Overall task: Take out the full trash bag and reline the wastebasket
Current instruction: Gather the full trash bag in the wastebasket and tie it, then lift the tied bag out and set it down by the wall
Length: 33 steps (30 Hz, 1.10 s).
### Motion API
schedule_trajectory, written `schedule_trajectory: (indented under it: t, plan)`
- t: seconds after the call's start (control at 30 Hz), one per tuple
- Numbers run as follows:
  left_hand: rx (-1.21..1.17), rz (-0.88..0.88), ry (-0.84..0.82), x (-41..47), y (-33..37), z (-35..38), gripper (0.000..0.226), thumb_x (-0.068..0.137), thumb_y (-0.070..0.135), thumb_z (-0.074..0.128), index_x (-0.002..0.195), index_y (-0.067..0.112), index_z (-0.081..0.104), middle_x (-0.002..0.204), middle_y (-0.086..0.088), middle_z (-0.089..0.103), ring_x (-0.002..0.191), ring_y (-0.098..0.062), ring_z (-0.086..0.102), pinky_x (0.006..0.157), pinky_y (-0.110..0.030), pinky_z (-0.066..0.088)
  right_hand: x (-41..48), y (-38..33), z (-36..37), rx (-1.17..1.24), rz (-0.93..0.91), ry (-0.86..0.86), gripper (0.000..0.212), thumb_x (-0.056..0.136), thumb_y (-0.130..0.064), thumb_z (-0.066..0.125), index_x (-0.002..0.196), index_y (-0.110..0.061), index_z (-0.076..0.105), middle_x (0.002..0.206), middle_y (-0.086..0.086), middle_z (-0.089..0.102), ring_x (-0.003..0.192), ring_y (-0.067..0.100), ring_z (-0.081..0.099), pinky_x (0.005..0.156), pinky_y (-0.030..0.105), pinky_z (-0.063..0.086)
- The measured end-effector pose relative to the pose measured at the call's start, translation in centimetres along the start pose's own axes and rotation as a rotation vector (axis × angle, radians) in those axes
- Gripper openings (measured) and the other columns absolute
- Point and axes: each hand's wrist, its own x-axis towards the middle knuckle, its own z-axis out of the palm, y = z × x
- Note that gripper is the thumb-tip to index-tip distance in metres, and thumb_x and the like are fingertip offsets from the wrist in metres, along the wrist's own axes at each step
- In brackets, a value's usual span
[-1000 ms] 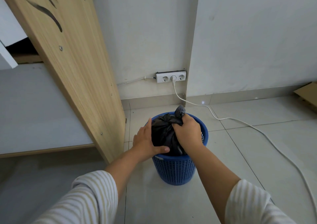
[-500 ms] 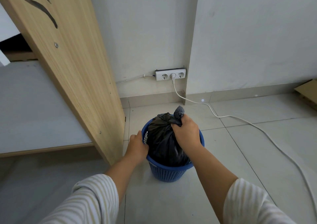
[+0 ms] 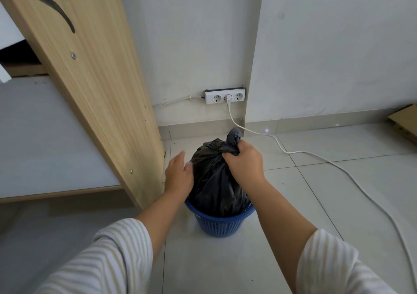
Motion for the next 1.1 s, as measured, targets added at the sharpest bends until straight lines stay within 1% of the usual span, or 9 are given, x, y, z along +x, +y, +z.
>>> schedule_trajectory:
  t: [0.1, 0.27, 0.37, 0.43, 0.57, 0.87, 0.93, 1.03, 1.1]
  plan:
    - [-0.14, 0.262, -0.068, -0.4, 3.8, -0.9, 0.044, 0.102, 0.027, 0.039, 0.144, 0.015, 0.039, 0.148, -0.002, 0.039, 0.139, -0.014, 0.031, 0.107, -0.018, 0.017, 0.1, -0.5, -0.1, 0.033, 0.009, -0.015, 0.017, 0.083, -0.02, 0.059, 0.087, -0.003, 0.06, 0.077, 0.008, 0.061, 0.072, 0.021, 0.051, 0.056, 0.018, 0.035]
    - [-0.216, 0.41, -0.191, -0.1, 7.4, -1.1, 0.042, 0.099, 0.035, 0.04, 0.135, 0.018, 0.054, 0.134, -0.003, 0.057, 0.127, -0.014, 0.046, 0.108, -0.029, 0.033, 0.6, -1.6, -1.0, 0.154, 0.027, -0.037, 0.018, 0.081, -0.025, 0.063, 0.086, -0.007, 0.065, 0.077, 0.008, 0.064, 0.076, 0.023, 0.058, 0.066, 0.032, 0.044]
    - [-0.218, 0.407, -0.213, 0.3, 8.1, -1.3, 0.043, 0.096, 0.038, 0.039, 0.129, 0.021, 0.06, 0.125, -0.003, 0.064, 0.12, -0.016, 0.054, 0.103, -0.031, 0.04, 1.2, -1.9, -1.6, 0.272, 0.063, -0.068, 0.017, 0.078, -0.024, 0.066, 0.082, -0.007, 0.065, 0.075, 0.012, 0.065, 0.072, 0.021, 0.057, 0.069, 0.037, 0.049]
    - [-0.236, 0.398, -0.208, 0.4, 8.7, -1.7, 0.038, 0.098, 0.035, 0.041, 0.126, 0.021, 0.062, 0.121, -0.002, 0.066, 0.117, -0.018, 0.057, 0.102, -0.034, 0.042, 1.5, -2.2, -1.9, 0.337, 0.066, -0.081, 0.016, 0.074, -0.025, 0.066, 0.077, -0.01, 0.065, 0.071, 0.011, 0.062, 0.069, 0.02, 0.056, 0.067, 0.037, 0.048]
    - [-0.248, 0.382, -0.184, 0.2, 10.4, -2.8, 0.03, 0.101, 0.022, 0.043, 0.123, 0.02, 0.064, 0.118, -0.001, 0.067, 0.113, -0.018, 0.058, 0.099, -0.034, 0.044, 2.0, -3.5, -2.8, 0.367, 0.075, -0.096, 0.03, 0.064, -0.034, 0.059, 0.076, -0.006, 0.064, 0.067, 0.006, 0.058, 0.068, 0.021, 0.054, 0.068, 0.04, 0.047]
    - [-0.252, 0.287, -0.17, -1.0, 16.7, -7.3, 0.029, 0.1, 0.026, 0.042, 0.117, 0.024, 0.065, 0.111, 0.002, 0.068, 0.108, -0.017, 0.059, 0.096, -0.041, 0.046, 2.5, -9.7, -8.3, 0.402, 0.127, -0.135, 0.017, 0.073, -0.022, 0.062, 0.07, -0.005, 0.062, 0.06, 0.004, 0.053, 0.062, 0.018, 0.049, 0.061, 0.033, 0.04]
    - [-0.26, 0.261, -0.168, -1.9, 19.1, -8.9, 0.029, 0.1, 0.026, 0.041, 0.118, 0.025, 0.064, 0.112, 0.003, 0.068, 0.107, -0.016, 0.059, 0.096, -0.041, 0.046, 2.3, -11.9, -10.3, 0.394, 0.141, -0.148, 0.017, 0.072, -0.024, 0.061, 0.072, -0.007, 0.064, 0.063, 0.008, 0.055, 0.065, 0.019, 0.052, 0.063, 0.036, 0.043]
    - [-0.279, 0.244, -0.156, -3.4, 23.4, -11.6, 0.032, 0.097, 0.032, 0.039, 0.117, 0.027, 0.064, 0.11, 0.005, 0.068, 0.106, -0.016, 0.059, 0.095, -0.044, 0.047, 2.1, -15.5, -13.8, 0.388, 0.158, -0.145, 0.024, 0.07, -0.028, 0.059, 0.078, -0.006, 0.066, 0.078, 0.023, 0.064, 0.072, 0.027, 0.059, 0.073, 0.046, 0.052]
    - [-0.296, 0.215, -0.164, -4.1, 26.5, -13.5, 0.035, 0.094, 0.037, 0.037, 0.117, 0.03, 0.063, 0.111, 0.006, 0.068, 0.106, -0.015, 0.06, 0.095, -0.044, 0.047, 2.0, -18.2, -16.4, 0.386, 0.173, -0.142, 0.03, 0.068, -0.032, 0.058, 0.082, -0.007, 0.067, 0.087, 0.023, 0.067, 0.083, 0.035, 0.064, 0.081, 0.051, 0.052]
